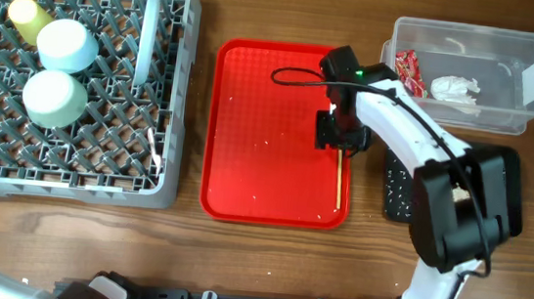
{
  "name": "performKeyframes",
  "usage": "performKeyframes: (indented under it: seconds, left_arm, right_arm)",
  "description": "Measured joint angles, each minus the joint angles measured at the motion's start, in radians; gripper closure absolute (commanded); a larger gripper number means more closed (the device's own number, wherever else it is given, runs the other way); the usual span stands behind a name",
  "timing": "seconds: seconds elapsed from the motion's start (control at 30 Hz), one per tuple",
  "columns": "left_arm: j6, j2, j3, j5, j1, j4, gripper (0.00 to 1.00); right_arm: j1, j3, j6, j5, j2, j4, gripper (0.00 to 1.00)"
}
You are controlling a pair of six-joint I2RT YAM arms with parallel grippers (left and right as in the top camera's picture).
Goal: Sort waste into correct bins and load items into the dishwasher rack
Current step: 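Lower the right gripper to the wooden chopstick and grasp it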
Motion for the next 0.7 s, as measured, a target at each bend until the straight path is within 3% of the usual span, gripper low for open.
performKeyframes:
  seconds: [0.33,0.4,0.5,0.7]
  left_arm:
    - [0.000,0.000,0.000,0.000,0.000,0.000,0.00]
    - [0.000,0.000,0.000,0.000,0.000,0.000,0.00]
    - [0.000,0.000,0.000,0.000,0.000,0.000,0.00]
    - [0.000,0.000,0.000,0.000,0.000,0.000,0.00]
  right_arm:
    - [0.000,-0.024,-0.024,-0.005,0.051,0.061,0.48]
    - [0.001,-0.043,-0.024,-0.016,0.050,0.087,0.60]
    - [-0.006,-0.071,-0.018,-0.037,0.032,0.116,0.96]
    - [-0.006,-0.072,-0.016,-0.186,0.034,0.102,0.96]
